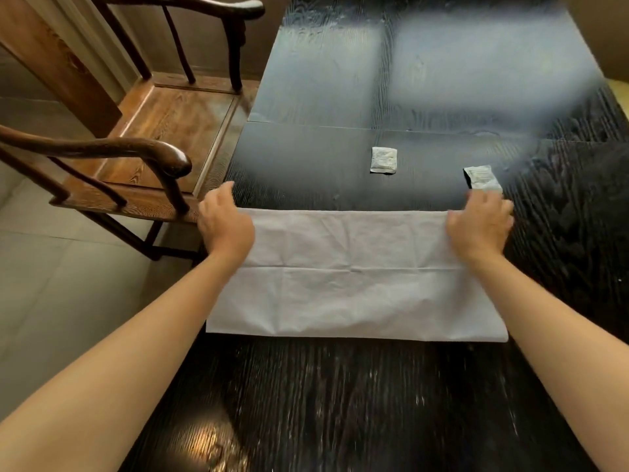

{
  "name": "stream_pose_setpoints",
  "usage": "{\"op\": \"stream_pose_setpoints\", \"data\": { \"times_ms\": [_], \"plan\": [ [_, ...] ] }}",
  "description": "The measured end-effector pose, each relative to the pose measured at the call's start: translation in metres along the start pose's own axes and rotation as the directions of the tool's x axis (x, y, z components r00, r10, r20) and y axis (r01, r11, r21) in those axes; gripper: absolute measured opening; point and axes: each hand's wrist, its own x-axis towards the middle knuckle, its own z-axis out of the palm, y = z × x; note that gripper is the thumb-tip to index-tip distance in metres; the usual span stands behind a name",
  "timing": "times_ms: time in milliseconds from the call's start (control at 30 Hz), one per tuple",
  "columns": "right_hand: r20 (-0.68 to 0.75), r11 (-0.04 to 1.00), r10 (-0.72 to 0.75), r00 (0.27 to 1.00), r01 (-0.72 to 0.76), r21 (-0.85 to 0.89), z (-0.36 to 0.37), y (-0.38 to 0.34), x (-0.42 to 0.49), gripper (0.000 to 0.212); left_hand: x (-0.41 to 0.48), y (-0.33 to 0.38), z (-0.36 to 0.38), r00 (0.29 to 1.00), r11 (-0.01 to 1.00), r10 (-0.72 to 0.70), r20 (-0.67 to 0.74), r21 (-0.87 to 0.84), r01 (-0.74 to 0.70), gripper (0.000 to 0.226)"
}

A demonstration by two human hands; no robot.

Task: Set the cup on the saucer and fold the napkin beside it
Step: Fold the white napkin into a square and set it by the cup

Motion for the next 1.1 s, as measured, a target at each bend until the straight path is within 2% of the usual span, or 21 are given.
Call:
{"op": "stream_pose_setpoints", "data": {
  "times_ms": [33,100,133,200,300,400,633,767,833,900,933,1000,1100],
  "plan": [
    [-0.018,0.997,-0.081,0.997,0.081,-0.008,0.006,-0.015,-0.012,0.035,-0.014,0.007,0.006,0.992,0.992,0.127,0.019,0.000,-0.127,0.050],
    [0.093,0.958,-0.284,0.954,0.278,0.076,0.022,-0.055,-0.045,0.042,-0.046,0.022,0.024,0.958,0.967,0.254,0.133,-0.005,-0.255,0.049],
    [0.181,0.929,-0.368,0.912,0.353,0.111,0.033,-0.075,-0.064,0.047,-0.059,0.026,0.034,0.949,0.965,0.250,0.194,0.030,-0.260,0.048],
    [0.293,0.902,-0.431,0.854,0.412,0.125,0.054,-0.105,-0.094,0.053,-0.075,0.026,0.052,0.943,0.957,0.202,0.266,0.152,-0.248,0.048],
    [0.291,0.906,-0.419,0.860,0.417,0.073,0.069,-0.111,-0.110,0.056,-0.070,0.015,0.062,0.943,0.932,0.185,0.278,0.253,-0.258,0.050],
    [0.256,0.915,-0.395,0.882,0.404,0.020,0.064,-0.086,-0.100,0.057,-0.061,0.000,0.059,0.954,0.920,0.162,0.252,0.312,-0.238,0.054],
    [0.219,0.969,-0.188,0.957,0.218,-0.119,0.033,0.012,-0.073,0.061,-0.051,-0.013,0.044,0.946,0.907,0.136,0.293,0.347,-0.238,0.058],
    [0.206,0.976,-0.080,0.975,0.118,-0.181,0.016,0.010,-0.073,0.062,-0.053,-0.013,0.033,0.937,0.912,0.119,0.329,0.336,-0.234,0.057],
    [0.210,0.978,-0.180,0.961,0.197,-0.062,0.018,-0.025,-0.094,0.059,-0.072,-0.003,0.031,0.936,0.919,0.189,0.296,0.283,-0.275,0.055],
    [0.240,0.921,-0.389,0.889,0.377,0.097,0.028,-0.068,-0.132,0.056,-0.102,0.007,0.032,0.930,0.931,0.248,0.271,0.201,-0.306,0.053],
    [0.279,0.892,-0.453,0.847,0.433,0.133,0.034,-0.084,-0.151,0.056,-0.115,0.008,0.032,0.933,0.937,0.225,0.283,0.200,-0.286,0.053],
    [0.362,0.873,-0.480,0.799,0.477,0.105,0.044,-0.096,-0.174,0.055,-0.129,-0.006,0.031,0.941,0.926,0.141,0.308,0.296,-0.235,0.054],
    [0.372,0.868,-0.475,0.797,0.494,0.050,0.047,-0.079,-0.173,0.058,-0.121,-0.035,0.022,0.943,0.887,0.120,0.310,0.394,-0.242,0.058]
  ]
}}
